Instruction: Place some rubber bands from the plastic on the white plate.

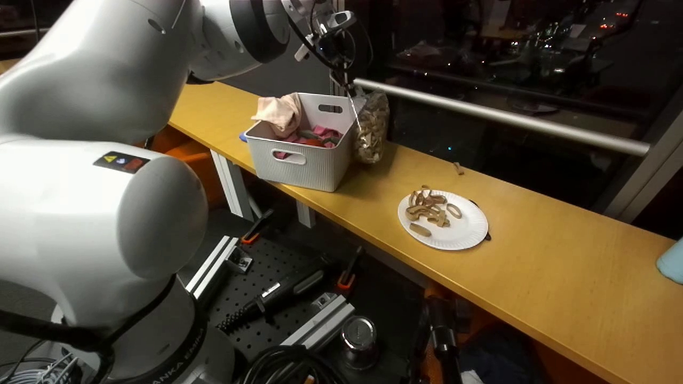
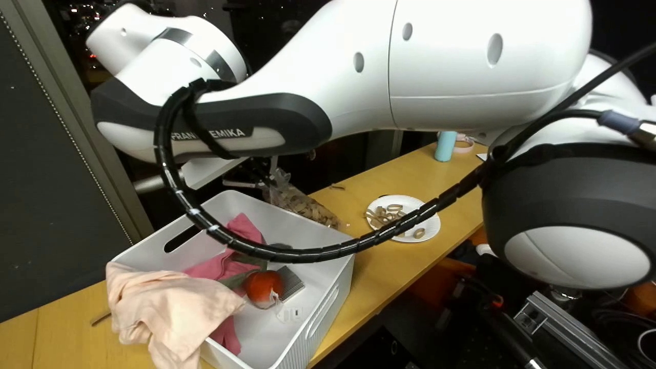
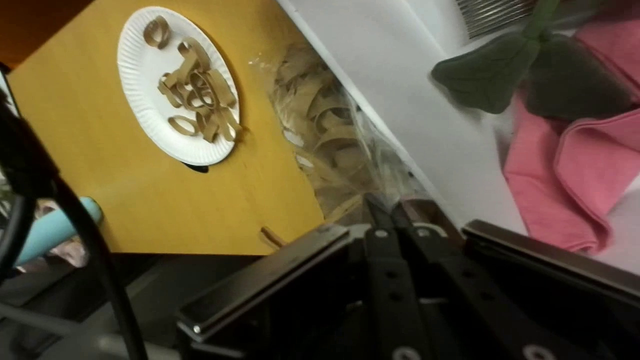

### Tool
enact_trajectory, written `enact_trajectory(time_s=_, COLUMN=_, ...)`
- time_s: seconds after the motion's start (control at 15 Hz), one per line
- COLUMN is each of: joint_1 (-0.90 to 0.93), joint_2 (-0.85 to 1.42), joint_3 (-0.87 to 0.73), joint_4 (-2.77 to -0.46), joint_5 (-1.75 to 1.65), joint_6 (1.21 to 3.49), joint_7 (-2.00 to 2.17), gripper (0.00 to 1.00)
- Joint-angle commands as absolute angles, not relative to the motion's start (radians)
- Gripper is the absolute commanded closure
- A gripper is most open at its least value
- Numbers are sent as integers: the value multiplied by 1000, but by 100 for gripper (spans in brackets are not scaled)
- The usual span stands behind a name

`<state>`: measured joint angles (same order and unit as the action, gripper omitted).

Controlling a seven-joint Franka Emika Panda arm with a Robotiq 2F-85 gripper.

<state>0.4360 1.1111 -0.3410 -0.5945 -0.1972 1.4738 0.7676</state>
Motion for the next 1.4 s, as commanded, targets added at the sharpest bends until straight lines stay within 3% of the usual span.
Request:
enact_trajectory(time_s=0.0, joint_1=421, joint_2=1076, joint_3=-284, joint_4=-621, joint_5=-158, joint_6=1555, joint_7=638, gripper=100)
enact_trajectory(time_s=0.67, joint_1=406, joint_2=999, joint_3=-223, joint_4=-763, joint_5=-51, joint_6=1561, joint_7=483, gripper=100)
enact_trajectory(time_s=1.33, joint_1=432, joint_2=724, joint_3=-230, joint_4=-1241, joint_5=-26, joint_6=1649, joint_7=527, gripper=100)
